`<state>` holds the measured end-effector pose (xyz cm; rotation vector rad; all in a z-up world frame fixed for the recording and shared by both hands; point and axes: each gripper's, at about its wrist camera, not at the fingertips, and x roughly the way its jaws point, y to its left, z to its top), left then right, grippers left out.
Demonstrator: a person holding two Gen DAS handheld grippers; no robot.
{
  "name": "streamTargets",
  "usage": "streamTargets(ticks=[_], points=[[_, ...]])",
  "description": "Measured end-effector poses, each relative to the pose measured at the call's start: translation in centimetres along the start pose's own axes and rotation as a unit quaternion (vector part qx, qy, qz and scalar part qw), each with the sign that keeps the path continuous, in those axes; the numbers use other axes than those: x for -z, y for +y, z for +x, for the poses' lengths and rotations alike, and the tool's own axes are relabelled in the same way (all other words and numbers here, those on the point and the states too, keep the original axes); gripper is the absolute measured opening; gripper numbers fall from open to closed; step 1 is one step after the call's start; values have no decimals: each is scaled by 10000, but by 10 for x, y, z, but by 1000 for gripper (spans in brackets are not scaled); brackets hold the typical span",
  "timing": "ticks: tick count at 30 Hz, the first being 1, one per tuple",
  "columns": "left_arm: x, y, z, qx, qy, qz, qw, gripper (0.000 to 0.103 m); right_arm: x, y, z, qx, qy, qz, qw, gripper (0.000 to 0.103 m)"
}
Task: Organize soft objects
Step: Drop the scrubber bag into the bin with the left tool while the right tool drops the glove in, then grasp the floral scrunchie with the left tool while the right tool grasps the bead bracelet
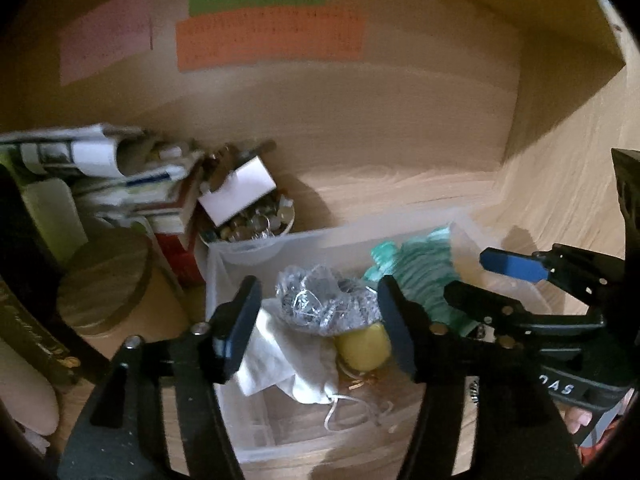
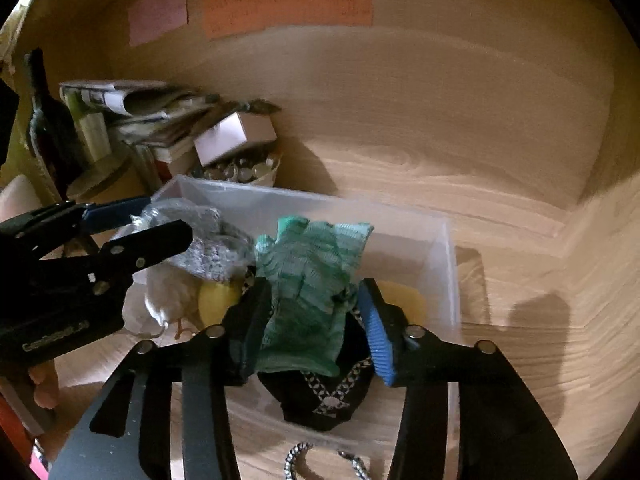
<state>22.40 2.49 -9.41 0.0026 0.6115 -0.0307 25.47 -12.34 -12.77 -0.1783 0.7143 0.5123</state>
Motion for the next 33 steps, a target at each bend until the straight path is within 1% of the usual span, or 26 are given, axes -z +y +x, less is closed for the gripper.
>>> streamTargets(ticks=[1, 3, 4, 6, 8, 10, 11, 14, 17, 21, 24, 30, 33], points=[[0, 0, -5, -10, -54, 8, 10000, 68, 0, -1, -7, 3, -79, -4, 10000, 46], [0, 1, -20, -29, -225, 19, 9997, 78, -1, -2, -16, 5, -206, 8, 9998, 54], [0, 1, -25, -31, -272, 21, 9996, 80, -1, -3, -25, 8, -306, 24, 9995, 56], [1, 0, -38, -33, -403, 34, 9992, 88, 0, -5, -39, 7, -447, 32, 9990, 57], [4, -2, -53, -38, -528, 70, 9986, 92, 0, -5, -50, -9, -556, 41, 9984, 58], [7, -4, -63, -54, -594, 113, 9982, 98, 3, -6, -65, -3, -689, 44, 9976, 66], [9, -4, -70, -59, -638, 128, 9979, 101, 3, -5, -70, 7, -761, 40, 9971, 73], [18, -4, -83, -52, -632, 65, 9980, 102, 10, -5, -88, 36, -946, -4, 9955, 79], [32, 1, -91, 57, -493, -55, 9988, 103, 21, -3, -103, 53, -1018, -20, 9948, 85], [53, 6, -94, 1, -260, -95, 9996, 103, 37, -3, -111, 76, -954, -6, 9954, 85], [69, 10, -90, -56, -3, -120, 9999, 103, 48, -4, -111, 112, -872, 51, 9961, 85], [106, 17, -78, -129, 548, -185, 9982, 103, 72, -11, -88, 131, -393, 164, 9990, 85], [123, 21, -71, -35, 854, -296, 9959, 103, 85, -16, -70, 112, -56, 243, 9996, 85]])
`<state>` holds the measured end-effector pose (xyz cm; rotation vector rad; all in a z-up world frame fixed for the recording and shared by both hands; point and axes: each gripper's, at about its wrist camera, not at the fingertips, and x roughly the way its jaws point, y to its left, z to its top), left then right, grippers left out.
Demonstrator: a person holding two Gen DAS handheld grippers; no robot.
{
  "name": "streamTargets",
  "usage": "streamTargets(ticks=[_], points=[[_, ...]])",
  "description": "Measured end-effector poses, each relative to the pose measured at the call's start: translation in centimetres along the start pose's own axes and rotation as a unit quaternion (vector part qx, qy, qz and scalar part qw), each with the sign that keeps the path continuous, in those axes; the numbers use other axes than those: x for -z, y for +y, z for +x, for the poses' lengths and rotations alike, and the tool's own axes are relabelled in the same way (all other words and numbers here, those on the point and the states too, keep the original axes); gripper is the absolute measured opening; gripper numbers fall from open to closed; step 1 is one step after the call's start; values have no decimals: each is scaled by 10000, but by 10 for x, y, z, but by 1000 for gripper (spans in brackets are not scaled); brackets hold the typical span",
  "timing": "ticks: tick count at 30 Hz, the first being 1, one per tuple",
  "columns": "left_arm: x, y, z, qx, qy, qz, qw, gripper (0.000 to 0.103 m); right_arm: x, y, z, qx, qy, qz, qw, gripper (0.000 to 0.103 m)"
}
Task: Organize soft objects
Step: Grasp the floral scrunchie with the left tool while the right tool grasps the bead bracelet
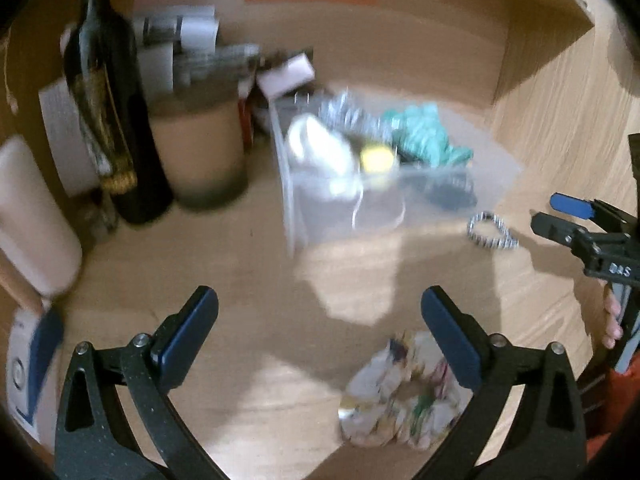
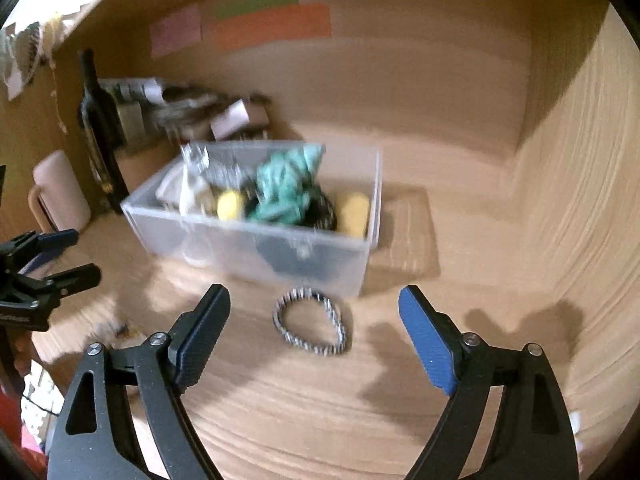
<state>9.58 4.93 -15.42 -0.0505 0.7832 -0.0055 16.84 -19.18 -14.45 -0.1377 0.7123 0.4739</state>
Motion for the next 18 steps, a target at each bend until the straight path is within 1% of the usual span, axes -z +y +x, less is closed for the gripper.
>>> streamTargets(ticks=[2, 4, 8, 10, 12, 13, 14, 15, 16, 17, 18], points=[[10, 3, 6, 57, 203, -39, 9998, 103, 8, -3, 11, 6, 195, 36, 9998, 85], [18, 1, 8, 43, 324, 27, 9995, 103, 12, -4, 21, 21, 352, 61, 9994, 83], [29, -3, 13, 17, 483, 153, 9987, 103, 15, -5, 39, -54, 678, 106, 9976, 82], [32, -4, 15, 76, 540, 184, 9983, 103, 16, -4, 47, -119, 804, 106, 9966, 77], [34, -6, 17, 87, 554, 253, 9981, 103, 17, -3, 53, -156, 910, 104, 9957, 63], [34, -8, 17, 90, 541, 296, 9981, 103, 17, -2, 57, -155, 965, 91, 9952, 60], [34, -8, 17, 88, 521, 319, 9981, 100, 17, 0, 60, -132, 1016, 69, 9947, 56], [33, -9, 18, 94, 509, 336, 9981, 92, 16, 2, 60, -76, 992, 20, 9950, 52], [32, -10, 19, 122, 520, 388, 9978, 90, 15, 3, 61, -80, 1006, -3, 9949, 50], [32, -11, 19, 90, 479, 428, 9979, 83, 16, 4, 61, -84, 1005, -24, 9949, 46], [31, -13, 19, 134, 454, 469, 9978, 77, 16, 5, 61, -89, 1007, -46, 9949, 44]])
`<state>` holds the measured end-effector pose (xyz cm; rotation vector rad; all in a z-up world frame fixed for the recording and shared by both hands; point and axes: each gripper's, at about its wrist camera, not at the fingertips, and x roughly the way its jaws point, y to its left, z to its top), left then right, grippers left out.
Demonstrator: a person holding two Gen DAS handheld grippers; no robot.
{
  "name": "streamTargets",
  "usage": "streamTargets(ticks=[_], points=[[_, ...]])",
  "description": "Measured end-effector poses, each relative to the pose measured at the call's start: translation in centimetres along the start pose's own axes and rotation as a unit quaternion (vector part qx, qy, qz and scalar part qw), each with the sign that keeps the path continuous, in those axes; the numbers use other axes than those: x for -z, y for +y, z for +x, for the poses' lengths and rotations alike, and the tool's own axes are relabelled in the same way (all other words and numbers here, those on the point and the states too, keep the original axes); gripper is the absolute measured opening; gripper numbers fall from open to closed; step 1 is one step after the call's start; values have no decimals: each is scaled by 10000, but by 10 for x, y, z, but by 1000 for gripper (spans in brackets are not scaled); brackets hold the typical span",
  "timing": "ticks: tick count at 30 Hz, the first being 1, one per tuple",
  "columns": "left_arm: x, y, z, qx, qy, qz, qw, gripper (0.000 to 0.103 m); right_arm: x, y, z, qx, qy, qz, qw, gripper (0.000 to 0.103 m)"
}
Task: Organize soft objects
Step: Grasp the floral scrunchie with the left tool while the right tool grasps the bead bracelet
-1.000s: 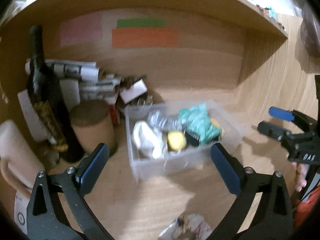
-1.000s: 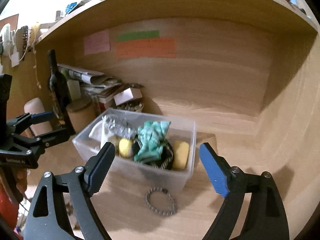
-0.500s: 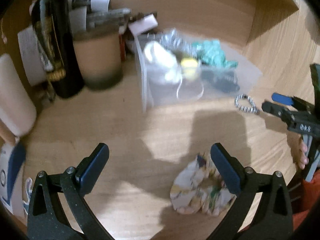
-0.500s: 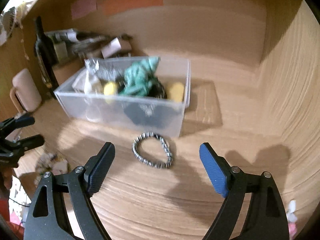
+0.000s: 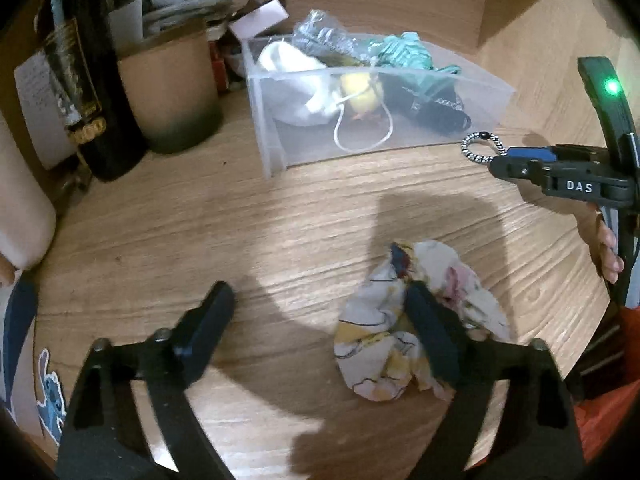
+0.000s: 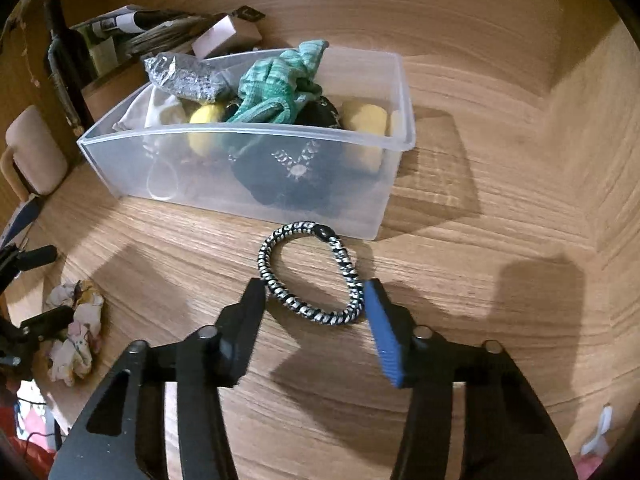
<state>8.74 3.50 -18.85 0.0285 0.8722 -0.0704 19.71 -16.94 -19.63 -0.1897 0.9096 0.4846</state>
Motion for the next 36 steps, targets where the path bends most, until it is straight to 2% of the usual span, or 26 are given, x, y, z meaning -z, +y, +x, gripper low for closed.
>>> streamTargets(ticks=[1, 3, 4, 6, 7, 8, 9, 12, 28, 32, 34, 35, 36], points=[[-1, -1, -1, 20, -37, 33, 10000, 74, 0, 1, 0, 16, -4, -28, 10000, 43], [-5, -2, -1, 37, -82, 47, 9999, 59, 0, 2, 1, 99, -31, -83, 9999, 34], [-7, -2, -1, 31, -100, 48, 9999, 55, -2, 2, 2, 110, -20, -108, 9999, 31], [-10, -1, -1, 66, -115, 55, 9999, 36, -2, 1, 1, 52, -31, -93, 9999, 19], [-12, -1, 1, 83, -117, 57, 9999, 31, -2, 1, 1, 43, -32, -83, 10000, 16], [-13, -1, 1, 101, -113, 58, 9999, 25, -4, 1, 2, 29, -25, -88, 10000, 9], [-13, -1, 1, 132, -110, 51, 9998, 19, -4, 0, 2, 32, -29, -85, 10000, 9], [-16, -2, 1, 134, -151, 76, 9998, 9, -4, 1, -2, 16, -140, -89, 9999, 8], [-68, 9, -41, 186, -1089, -97, 9938, 6, -2, 4, -66, -123, -994, -137, 9949, 7], [-76, 12, -52, 137, -1302, -126, 9913, 6, -7, 6, -65, -159, -934, -194, 9953, 7], [-80, 14, -56, 134, -1384, -159, 9902, 6, -5, 4, -60, -264, -761, -123, 9967, 10], [-82, 15, -58, 136, -1431, -177, 9895, 6, -4, 3, -57, -308, -686, -107, 9971, 18], [-84, 16, -59, 128, -1463, -188, 9890, 6, -2, 3, -53, -325, -613, -94, 9975, 30]])
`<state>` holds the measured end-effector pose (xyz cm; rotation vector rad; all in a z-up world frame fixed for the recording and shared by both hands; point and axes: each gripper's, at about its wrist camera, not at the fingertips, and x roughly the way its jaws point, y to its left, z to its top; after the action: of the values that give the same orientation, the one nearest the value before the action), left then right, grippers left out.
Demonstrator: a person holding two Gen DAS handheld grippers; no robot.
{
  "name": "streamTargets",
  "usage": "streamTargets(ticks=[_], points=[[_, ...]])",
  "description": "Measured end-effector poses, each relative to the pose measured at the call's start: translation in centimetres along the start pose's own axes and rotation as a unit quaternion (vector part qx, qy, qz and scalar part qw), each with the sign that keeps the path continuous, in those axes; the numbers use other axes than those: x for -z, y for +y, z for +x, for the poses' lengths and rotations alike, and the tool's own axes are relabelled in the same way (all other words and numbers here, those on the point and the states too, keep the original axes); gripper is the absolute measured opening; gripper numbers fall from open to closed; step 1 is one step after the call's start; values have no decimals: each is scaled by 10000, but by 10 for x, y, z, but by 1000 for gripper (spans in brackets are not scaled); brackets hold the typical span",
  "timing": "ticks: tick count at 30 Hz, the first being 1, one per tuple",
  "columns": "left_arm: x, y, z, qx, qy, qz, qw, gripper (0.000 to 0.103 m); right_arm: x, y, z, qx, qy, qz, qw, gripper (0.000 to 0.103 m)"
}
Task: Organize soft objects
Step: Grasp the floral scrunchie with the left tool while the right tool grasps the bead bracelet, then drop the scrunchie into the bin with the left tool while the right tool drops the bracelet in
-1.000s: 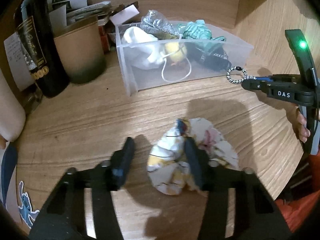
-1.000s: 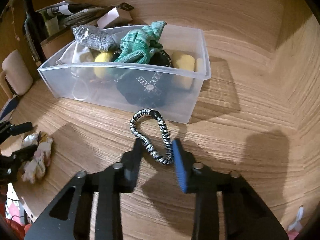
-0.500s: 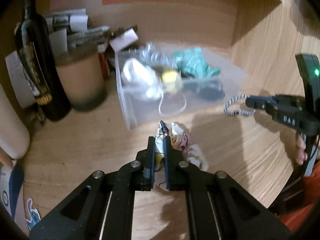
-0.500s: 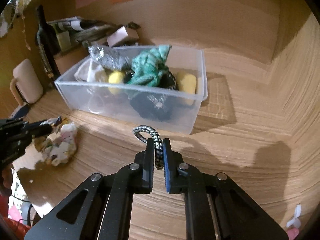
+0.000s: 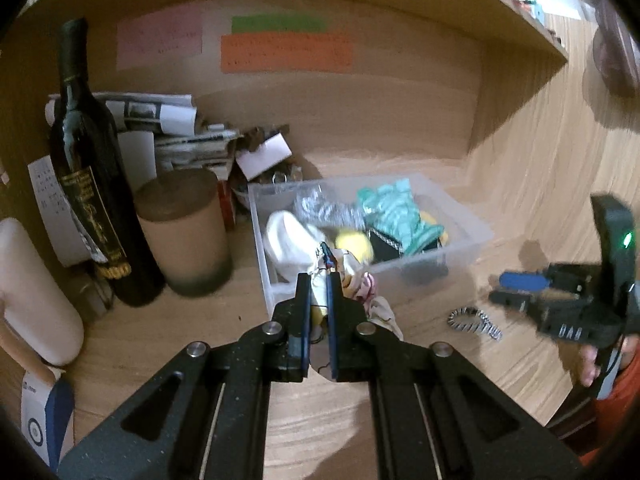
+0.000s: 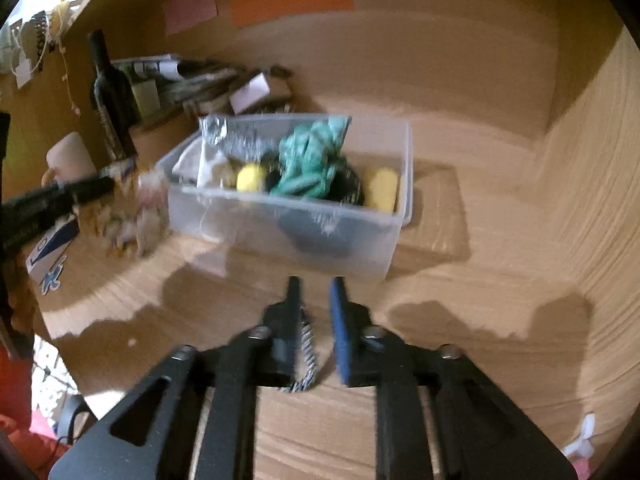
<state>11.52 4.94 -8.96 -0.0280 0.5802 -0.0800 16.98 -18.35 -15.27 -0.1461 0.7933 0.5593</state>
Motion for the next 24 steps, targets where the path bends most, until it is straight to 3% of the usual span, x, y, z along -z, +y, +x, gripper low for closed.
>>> streamTargets(ticks=[2, 10, 11, 14, 19, 24], points=[[-6, 2, 0, -25, -73, -10, 10000, 6, 5, 0, 8, 97, 107, -11, 9999, 39], [-28, 13, 5, -80, -325, -98, 9994, 6, 27, 6, 34, 269, 676, -289, 9969, 38], [-31, 14, 6, -65, -345, -120, 9993, 6, 28, 7, 33, 308, 659, -324, 9968, 35], [-39, 16, 12, -17, -374, -198, 9991, 6, 28, 10, 32, 357, 609, -380, 9968, 8], [-51, 21, 24, 83, -342, -352, 9988, 6, 27, 9, 29, 483, 408, -338, 9974, 6], [-57, 22, 41, 98, -224, -379, 9990, 6, 10, 4, 2, 382, -102, -213, 9990, 6]])
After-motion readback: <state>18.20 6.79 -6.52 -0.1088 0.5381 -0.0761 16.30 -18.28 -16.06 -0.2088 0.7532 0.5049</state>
